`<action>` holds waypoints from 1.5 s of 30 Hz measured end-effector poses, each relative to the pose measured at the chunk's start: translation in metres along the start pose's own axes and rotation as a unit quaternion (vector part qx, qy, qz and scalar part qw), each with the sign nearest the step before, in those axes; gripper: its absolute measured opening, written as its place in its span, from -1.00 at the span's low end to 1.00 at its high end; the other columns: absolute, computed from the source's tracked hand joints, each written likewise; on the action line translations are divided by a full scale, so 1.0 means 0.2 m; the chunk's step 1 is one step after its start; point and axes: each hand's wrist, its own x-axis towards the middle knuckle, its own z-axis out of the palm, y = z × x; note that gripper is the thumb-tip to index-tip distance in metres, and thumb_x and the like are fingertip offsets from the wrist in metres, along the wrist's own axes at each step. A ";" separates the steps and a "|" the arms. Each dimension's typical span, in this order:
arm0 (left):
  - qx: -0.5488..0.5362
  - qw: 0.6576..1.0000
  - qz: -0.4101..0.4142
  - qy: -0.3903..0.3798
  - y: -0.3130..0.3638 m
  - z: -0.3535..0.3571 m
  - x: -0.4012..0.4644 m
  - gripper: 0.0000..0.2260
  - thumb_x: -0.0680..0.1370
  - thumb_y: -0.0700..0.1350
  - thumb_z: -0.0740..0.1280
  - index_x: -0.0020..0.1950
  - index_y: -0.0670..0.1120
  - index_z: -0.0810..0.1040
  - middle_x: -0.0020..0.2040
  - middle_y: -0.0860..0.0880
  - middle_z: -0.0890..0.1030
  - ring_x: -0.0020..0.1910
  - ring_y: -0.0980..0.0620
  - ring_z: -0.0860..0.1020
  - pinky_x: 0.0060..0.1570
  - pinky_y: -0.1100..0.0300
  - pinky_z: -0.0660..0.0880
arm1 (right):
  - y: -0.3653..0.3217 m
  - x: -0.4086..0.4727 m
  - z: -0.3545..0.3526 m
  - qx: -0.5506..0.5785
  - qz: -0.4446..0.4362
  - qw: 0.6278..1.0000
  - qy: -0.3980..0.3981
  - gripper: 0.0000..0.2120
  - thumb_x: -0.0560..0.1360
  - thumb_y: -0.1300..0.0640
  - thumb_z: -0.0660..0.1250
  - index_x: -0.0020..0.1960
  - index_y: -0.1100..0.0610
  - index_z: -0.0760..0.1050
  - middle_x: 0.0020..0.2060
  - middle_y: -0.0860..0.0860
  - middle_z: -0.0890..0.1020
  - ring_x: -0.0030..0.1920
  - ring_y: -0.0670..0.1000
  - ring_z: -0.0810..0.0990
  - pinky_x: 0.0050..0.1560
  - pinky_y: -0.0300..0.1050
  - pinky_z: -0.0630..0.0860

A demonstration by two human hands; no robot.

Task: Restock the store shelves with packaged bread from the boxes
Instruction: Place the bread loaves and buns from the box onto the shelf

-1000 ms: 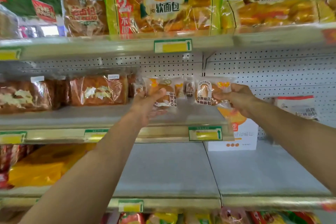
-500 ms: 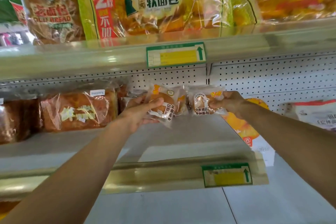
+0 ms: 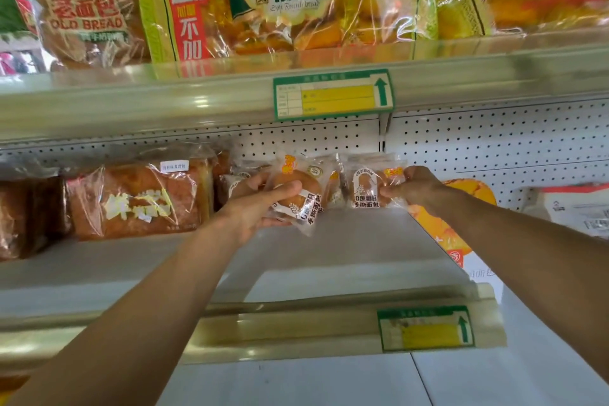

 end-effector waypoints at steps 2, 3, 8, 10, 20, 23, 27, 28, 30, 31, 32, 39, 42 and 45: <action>0.000 1.000 -0.004 0.001 0.00 0.00 -0.01 -0.66 0.39 -0.12 0.54 0.13 -0.01 0.58 0.00 -0.12 0.72 -0.09 -0.09 0.72 -0.23 0.08 0.65 | 0.00 -0.01 0.02 -0.014 0.005 1.000 0.006 -0.58 0.37 0.22 0.55 0.14 0.26 0.47 0.05 0.16 0.56 0.01 0.14 0.52 -0.05 -0.06 0.42; 0.001 1.000 -0.005 0.001 0.00 0.00 -0.01 -0.65 0.40 -0.12 0.54 0.15 -0.02 0.58 0.00 -0.12 0.72 -0.10 -0.08 0.72 -0.25 0.09 0.64 | 0.01 0.00 0.02 -0.008 0.006 1.000 0.009 -0.69 0.39 0.25 0.54 0.03 0.23 0.48 -0.01 0.14 0.56 0.01 0.13 0.51 -0.02 -0.05 0.41; 0.007 1.000 -0.008 -0.002 0.00 0.01 -0.03 -0.61 0.43 -0.12 0.53 0.22 -0.08 0.56 -0.01 -0.12 0.72 -0.11 -0.09 0.72 -0.22 0.08 0.66 | 0.02 -0.01 0.03 -0.013 0.004 0.999 0.029 -0.50 0.38 0.21 0.55 0.23 0.27 0.43 0.09 0.16 0.53 0.19 0.17 0.51 0.10 -0.01 0.44; 0.014 1.000 -0.006 -0.007 0.00 0.01 -0.04 -0.61 0.43 -0.13 0.53 0.23 -0.07 0.56 -0.01 -0.12 0.72 -0.12 -0.09 0.72 -0.24 0.10 0.65 | 0.04 -0.02 0.03 -0.079 0.000 0.994 0.074 -0.30 0.39 0.08 0.55 0.38 0.26 0.29 0.27 0.19 0.47 0.31 0.20 0.44 0.26 0.08 0.42; 0.122 0.989 0.010 -0.084 0.11 0.00 -0.09 -0.37 0.21 -0.08 0.58 0.28 0.00 0.57 0.03 -0.04 0.72 -0.12 0.02 0.71 -0.26 0.14 0.62 | -0.29 -0.35 0.12 -0.046 -0.222 0.950 -0.216 -0.50 0.32 -0.08 0.56 0.18 0.09 0.58 0.02 0.00 0.69 0.04 -0.11 0.64 0.03 -0.31 0.49; 0.178 0.979 0.013 -0.099 0.14 -0.01 -0.11 -0.51 0.32 -0.16 0.58 0.22 0.03 0.60 0.05 0.05 0.70 -0.14 0.12 0.70 -0.33 0.27 0.57 | -0.31 -0.37 0.19 -0.087 -0.199 0.927 -0.305 -0.80 0.39 0.01 0.53 0.00 -0.05 0.64 -0.15 -0.17 0.70 -0.06 -0.16 0.62 -0.06 -0.29 0.44; 0.107 0.992 0.008 -0.061 0.13 -0.13 -0.11 -0.43 0.24 -0.07 0.60 0.24 0.00 0.59 0.14 -0.03 0.68 0.04 -0.03 0.68 -0.10 0.10 0.65 | -0.30 -0.36 0.28 -0.034 -0.193 0.944 -0.265 -0.90 0.38 0.08 0.54 -0.18 -0.06 0.64 -0.24 -0.18 0.66 -0.12 -0.09 0.56 -0.13 -0.16 0.38; 0.071 0.997 0.011 -0.024 0.13 -0.16 -0.10 -0.46 0.26 -0.04 0.58 0.22 -0.03 0.60 0.15 -0.09 0.67 0.06 -0.08 0.67 -0.04 0.03 0.65 | -0.30 -0.34 0.31 -0.016 -0.178 0.953 -0.245 -0.85 0.35 0.07 0.56 -0.12 -0.03 0.64 -0.18 -0.14 0.69 -0.05 -0.06 0.59 -0.10 -0.14 0.42; 0.013 0.998 0.020 0.057 0.12 -0.24 -0.10 -0.66 0.43 -0.05 0.50 0.18 -0.06 0.59 0.15 -0.14 0.65 0.08 -0.09 0.65 -0.02 0.00 0.65 | -0.31 -0.31 0.39 0.009 -0.133 0.969 -0.209 -0.59 0.25 0.01 0.61 0.06 0.04 0.61 -0.02 -0.04 0.69 0.07 -0.01 0.61 -0.01 -0.13 0.48; -0.002 0.996 0.017 0.089 0.12 -0.28 -0.10 -0.75 0.51 -0.07 0.44 0.17 -0.06 0.58 0.15 -0.14 0.65 0.07 -0.08 0.64 -0.03 0.02 0.65 | -0.32 -0.31 0.44 0.014 -0.116 0.974 -0.194 -0.42 0.15 -0.07 0.63 0.12 0.06 0.59 0.03 -0.02 0.68 0.11 -0.01 0.60 0.02 -0.12 0.50; -0.009 0.994 0.010 0.111 0.10 -0.32 -0.10 -0.79 0.55 -0.08 0.41 0.17 -0.06 0.57 0.14 -0.13 0.64 0.07 -0.06 0.64 -0.02 0.02 0.65 | -0.33 -0.30 0.49 0.015 -0.100 0.978 -0.180 -0.27 0.04 -0.15 0.62 0.15 0.06 0.58 0.06 -0.02 0.67 0.12 -0.02 0.59 0.03 -0.11 0.50; -0.005 0.983 0.014 0.181 0.04 -0.49 -0.13 -0.91 0.61 -0.08 0.35 0.09 -0.02 0.57 0.06 -0.07 0.64 0.01 -0.03 0.64 -0.20 0.09 0.62 | -0.37 -0.29 0.85 0.041 -0.064 0.981 -0.181 -0.54 0.19 0.06 0.64 0.01 0.10 0.56 -0.03 0.00 0.66 0.05 -0.01 0.59 -0.09 -0.18 0.46; 0.001 0.984 0.008 0.177 0.02 -0.56 -0.14 -0.83 0.62 -0.12 0.33 0.20 -0.07 0.56 0.05 -0.07 0.66 -0.04 -0.04 0.65 -0.18 0.08 0.63 | -0.36 -0.30 0.93 0.048 -0.059 0.979 -0.187 -0.64 0.29 0.18 0.60 0.05 0.13 0.61 -0.02 -0.03 0.69 0.14 0.00 0.59 -0.03 -0.18 0.42; 0.008 0.987 -0.002 0.162 0.01 -0.60 -0.13 -0.88 0.63 -0.14 0.32 0.15 -0.04 0.58 0.02 -0.06 0.66 -0.08 -0.02 0.65 -0.23 0.11 0.62 | -0.37 -0.34 0.94 0.050 -0.072 0.980 -0.178 -0.78 0.34 0.21 0.57 -0.10 0.05 0.59 -0.12 -0.10 0.66 0.03 -0.05 0.58 -0.02 -0.16 0.48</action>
